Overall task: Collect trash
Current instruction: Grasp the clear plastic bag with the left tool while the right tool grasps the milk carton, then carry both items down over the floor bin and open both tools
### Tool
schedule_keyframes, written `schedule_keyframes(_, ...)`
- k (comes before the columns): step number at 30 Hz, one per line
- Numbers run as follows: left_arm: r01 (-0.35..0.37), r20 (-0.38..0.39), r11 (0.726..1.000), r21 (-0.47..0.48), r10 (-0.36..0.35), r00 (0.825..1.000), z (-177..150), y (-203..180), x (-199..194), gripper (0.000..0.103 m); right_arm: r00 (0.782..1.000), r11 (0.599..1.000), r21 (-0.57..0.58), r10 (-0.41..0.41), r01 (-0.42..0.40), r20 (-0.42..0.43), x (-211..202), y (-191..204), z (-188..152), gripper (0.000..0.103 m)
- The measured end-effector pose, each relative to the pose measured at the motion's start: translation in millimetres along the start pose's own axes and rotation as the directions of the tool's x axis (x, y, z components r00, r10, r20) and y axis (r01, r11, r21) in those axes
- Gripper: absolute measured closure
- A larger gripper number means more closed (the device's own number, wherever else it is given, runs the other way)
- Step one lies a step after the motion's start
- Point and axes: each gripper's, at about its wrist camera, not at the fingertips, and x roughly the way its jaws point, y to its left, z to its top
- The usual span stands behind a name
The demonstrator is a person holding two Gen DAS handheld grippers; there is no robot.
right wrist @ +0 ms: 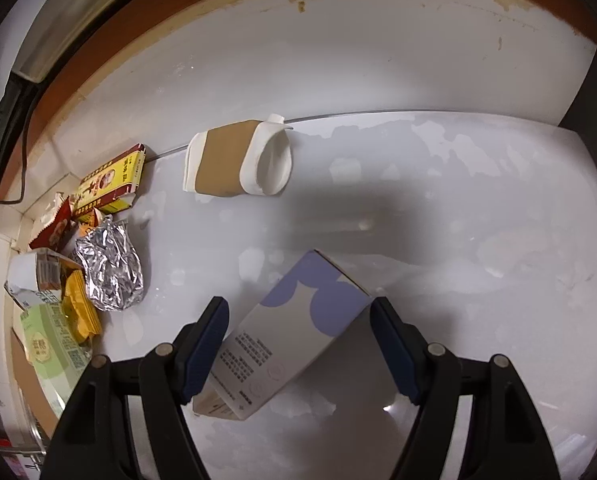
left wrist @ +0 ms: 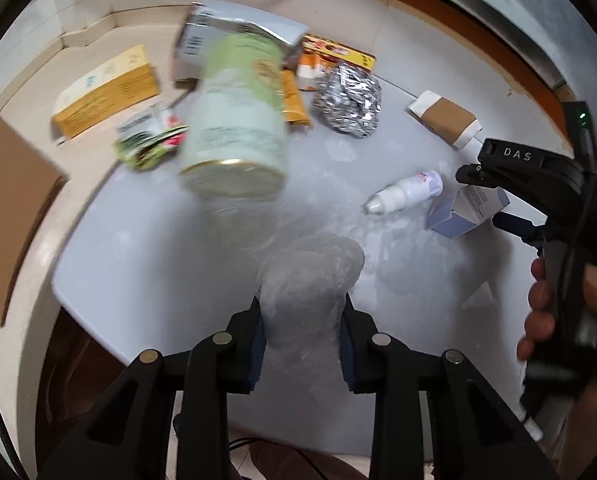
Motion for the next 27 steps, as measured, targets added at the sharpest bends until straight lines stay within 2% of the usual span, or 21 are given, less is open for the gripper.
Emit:
schedule_keyframes(5,-0.002,0.036,1.000,-0.024,0.003,0.999,-11.0,32.8,-25.6,0.075,1.000,1.000,-0.013,0.000,0.000,-0.010,-3.6,-4.8,-6.9,0.040)
schedule_keyframes(10,0.009,0.059,0.998,-0.067,-0.005,0.998,-31.8,69.2,-47.3,0.075,0.996,0.998,0.005,0.067,-0.067,-0.056,-6.5,-12.7,-15.8,0.055)
schedule_keyframes(15,0.014,0.065,0.996,-0.093,-0.008,0.998,-56.8,103.9,-57.2,0.075,0.997,0.998,-0.010,0.062,-0.062,-0.043,-15.8,-13.4,-29.4,0.068)
schedule_keyframes(20,0.005,0.068,0.998,-0.067,0.000,0.998,-73.1,124.9,-58.0,0.075,0.996,0.997,-0.006,0.081,-0.082,-0.035,-34.1,-12.4,-49.4,0.069)
schedule_keyframes(23,-0.008,0.078,0.999,-0.035,0.011,0.997,-86.4,139.4,-64.5,0.075,0.990,0.990,-0.032,0.137,-0.138,-0.017,-60.6,-5.2,-68.9,0.069)
schedule_keyframes(27,-0.040,0.086,0.999,0.011,0.039,0.996,-103.7,156.3,-66.4,0.075,0.965,0.942,-0.227,0.260,-0.249,0.019,-109.6,37.3,-121.0,0.069)
